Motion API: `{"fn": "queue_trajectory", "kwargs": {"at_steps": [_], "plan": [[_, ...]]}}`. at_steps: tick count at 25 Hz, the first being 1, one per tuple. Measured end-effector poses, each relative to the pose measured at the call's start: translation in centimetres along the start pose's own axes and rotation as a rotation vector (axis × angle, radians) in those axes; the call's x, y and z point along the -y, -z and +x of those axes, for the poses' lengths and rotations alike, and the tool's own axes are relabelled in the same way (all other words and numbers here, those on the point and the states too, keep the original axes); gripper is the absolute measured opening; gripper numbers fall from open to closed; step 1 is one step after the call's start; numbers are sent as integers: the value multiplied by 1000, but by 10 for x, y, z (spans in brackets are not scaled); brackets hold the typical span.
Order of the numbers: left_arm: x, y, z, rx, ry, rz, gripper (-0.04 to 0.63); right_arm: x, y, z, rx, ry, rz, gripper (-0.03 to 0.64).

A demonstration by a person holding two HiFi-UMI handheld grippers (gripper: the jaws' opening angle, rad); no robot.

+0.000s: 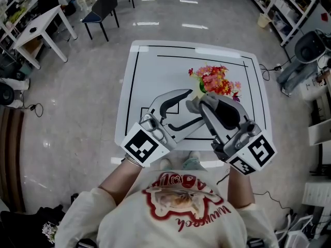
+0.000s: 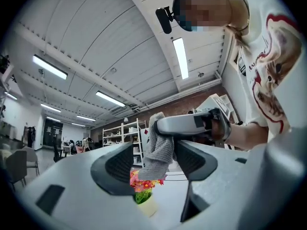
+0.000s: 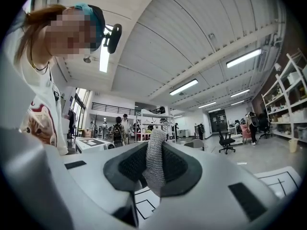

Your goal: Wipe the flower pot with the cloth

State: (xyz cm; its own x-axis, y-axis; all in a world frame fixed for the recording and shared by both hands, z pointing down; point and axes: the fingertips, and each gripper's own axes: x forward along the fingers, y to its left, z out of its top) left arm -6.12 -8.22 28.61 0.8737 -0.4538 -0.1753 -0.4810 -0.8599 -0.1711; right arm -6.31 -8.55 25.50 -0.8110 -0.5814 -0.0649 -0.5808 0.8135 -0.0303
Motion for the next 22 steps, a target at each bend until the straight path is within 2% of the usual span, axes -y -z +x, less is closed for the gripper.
{"fn": "queue_trajectory", "kwargs": {"at_steps": [5, 8, 10, 14, 22], "plan": [[1, 1, 3, -14, 0, 56, 273, 1, 7, 2, -15, 21, 9, 72], [5, 4, 1, -32, 18, 90, 228, 2, 7, 5, -11, 33, 15, 72], [7, 6, 0, -43, 24, 108, 166, 3, 7, 9, -15, 44, 13, 72], [8, 8, 1, -29, 6, 112, 152, 6, 12, 10, -26, 55, 31, 72], [5, 10, 1, -22, 30, 121, 88, 7, 14, 10, -27, 41, 65, 72]]}}
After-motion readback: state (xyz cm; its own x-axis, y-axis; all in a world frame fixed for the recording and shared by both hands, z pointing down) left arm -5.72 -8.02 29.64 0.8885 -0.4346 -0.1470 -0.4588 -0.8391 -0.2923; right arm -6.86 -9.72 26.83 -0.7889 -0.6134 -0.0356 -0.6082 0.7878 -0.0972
